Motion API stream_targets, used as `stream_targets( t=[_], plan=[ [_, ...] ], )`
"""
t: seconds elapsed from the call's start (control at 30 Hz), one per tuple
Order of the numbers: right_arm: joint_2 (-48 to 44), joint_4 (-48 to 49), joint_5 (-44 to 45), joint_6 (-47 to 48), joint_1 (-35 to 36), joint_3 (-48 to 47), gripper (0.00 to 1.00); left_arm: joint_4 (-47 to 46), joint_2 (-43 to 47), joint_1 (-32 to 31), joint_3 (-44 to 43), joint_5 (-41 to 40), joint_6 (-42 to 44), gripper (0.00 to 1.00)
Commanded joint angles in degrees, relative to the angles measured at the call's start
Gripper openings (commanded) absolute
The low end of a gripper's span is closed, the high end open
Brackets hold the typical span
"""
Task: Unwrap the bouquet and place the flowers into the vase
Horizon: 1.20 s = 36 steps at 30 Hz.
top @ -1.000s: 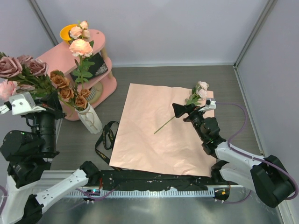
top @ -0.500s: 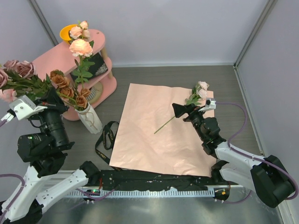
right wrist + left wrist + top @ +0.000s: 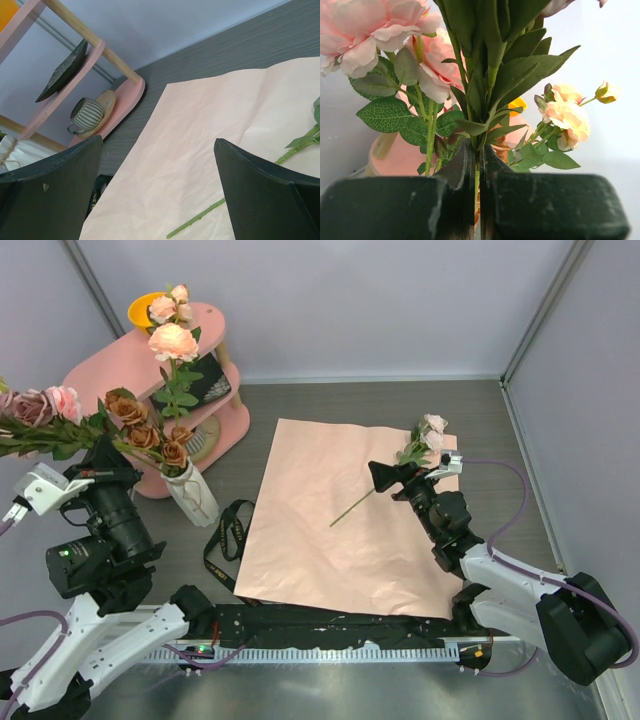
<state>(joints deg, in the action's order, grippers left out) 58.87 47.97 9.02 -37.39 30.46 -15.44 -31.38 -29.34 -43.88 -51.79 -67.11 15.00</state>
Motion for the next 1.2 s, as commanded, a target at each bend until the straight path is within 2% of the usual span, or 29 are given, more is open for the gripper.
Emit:
stream_targets(
  t=[0.0,0.37,0.7,0.83,0.93,1.17],
  plan=[
    [-0.5,3.0,-0.1,0.0,0.0,-2.0,1.0,-6.8,0.4,-0.1,1.2,-2.0,-0.2,0.0],
    [-0.4,3.1,-0.2,-0.1,-0.1,-2.0,1.0,-8.8,3.6,-0.1,6.3,0.2,1.1,0.0],
    [0.5,3.5,-0.8,-0.2,-0.1,-2.0,1.0,-7.8,7.0,-0.1,10.0,6.9,0.0,0.0],
    [0.9,3.6,-0.8,-0.2,-0.1,-2.0,1.0,-4.4,7.3,-0.1,8.7,10.3,-2.3,0.0],
    [1.1,3.7,-0.7,-0.4,-0.1,-2.0,1.0,2.2,6.0,-0.2,5.1,11.8,-4.4,0.0],
    [1.1,3.7,-0.8,-0.5,-0.1,-2.0,1.0,4.0,6.8,-0.1,6.0,10.1,-5.2,0.0]
  ],
)
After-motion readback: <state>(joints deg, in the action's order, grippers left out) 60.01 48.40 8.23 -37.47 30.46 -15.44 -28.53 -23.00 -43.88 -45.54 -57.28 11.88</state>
